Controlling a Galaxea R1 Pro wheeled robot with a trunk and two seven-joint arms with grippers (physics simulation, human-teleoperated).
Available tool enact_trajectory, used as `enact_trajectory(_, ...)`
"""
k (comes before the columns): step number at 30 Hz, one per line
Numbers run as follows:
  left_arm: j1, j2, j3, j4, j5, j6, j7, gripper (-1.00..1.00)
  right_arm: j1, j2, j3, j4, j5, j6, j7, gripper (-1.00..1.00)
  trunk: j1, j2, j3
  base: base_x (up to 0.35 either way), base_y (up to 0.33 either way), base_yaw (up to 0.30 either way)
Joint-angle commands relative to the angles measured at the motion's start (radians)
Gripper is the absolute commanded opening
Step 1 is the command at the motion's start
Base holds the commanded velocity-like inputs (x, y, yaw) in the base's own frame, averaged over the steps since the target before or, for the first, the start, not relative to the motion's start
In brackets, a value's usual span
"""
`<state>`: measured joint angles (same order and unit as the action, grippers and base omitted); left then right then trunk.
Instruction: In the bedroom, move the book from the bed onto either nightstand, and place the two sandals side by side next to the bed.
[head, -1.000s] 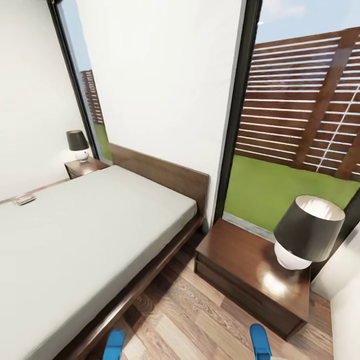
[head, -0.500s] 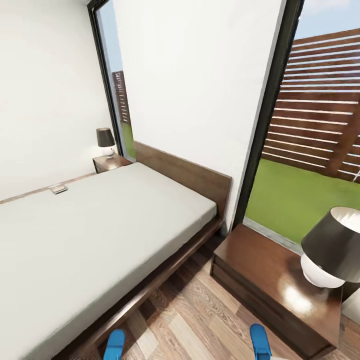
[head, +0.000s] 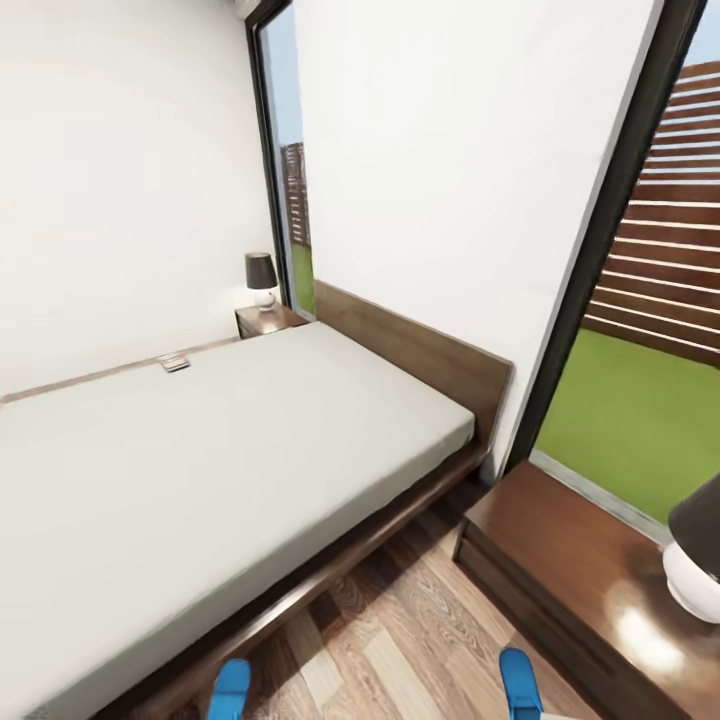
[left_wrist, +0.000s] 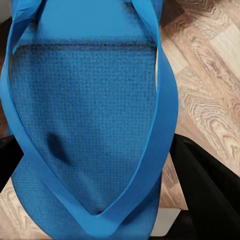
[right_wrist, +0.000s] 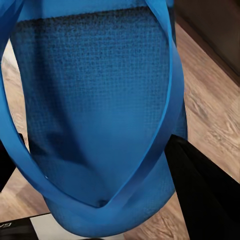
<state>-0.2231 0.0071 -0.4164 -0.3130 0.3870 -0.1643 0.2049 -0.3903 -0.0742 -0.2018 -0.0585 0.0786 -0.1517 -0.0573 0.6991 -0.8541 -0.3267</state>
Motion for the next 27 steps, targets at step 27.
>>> enact_trajectory(27, -0.001, 0.001, -0.009, 0.0, 0.007, -0.003, 0.005, -1.0, -0.001, 0.001, -0.007, 0.002, 0.007, -0.004, -0.002, -1.0, 0.0, -0.001, -0.001, 0.0, -0.057, 0.29)
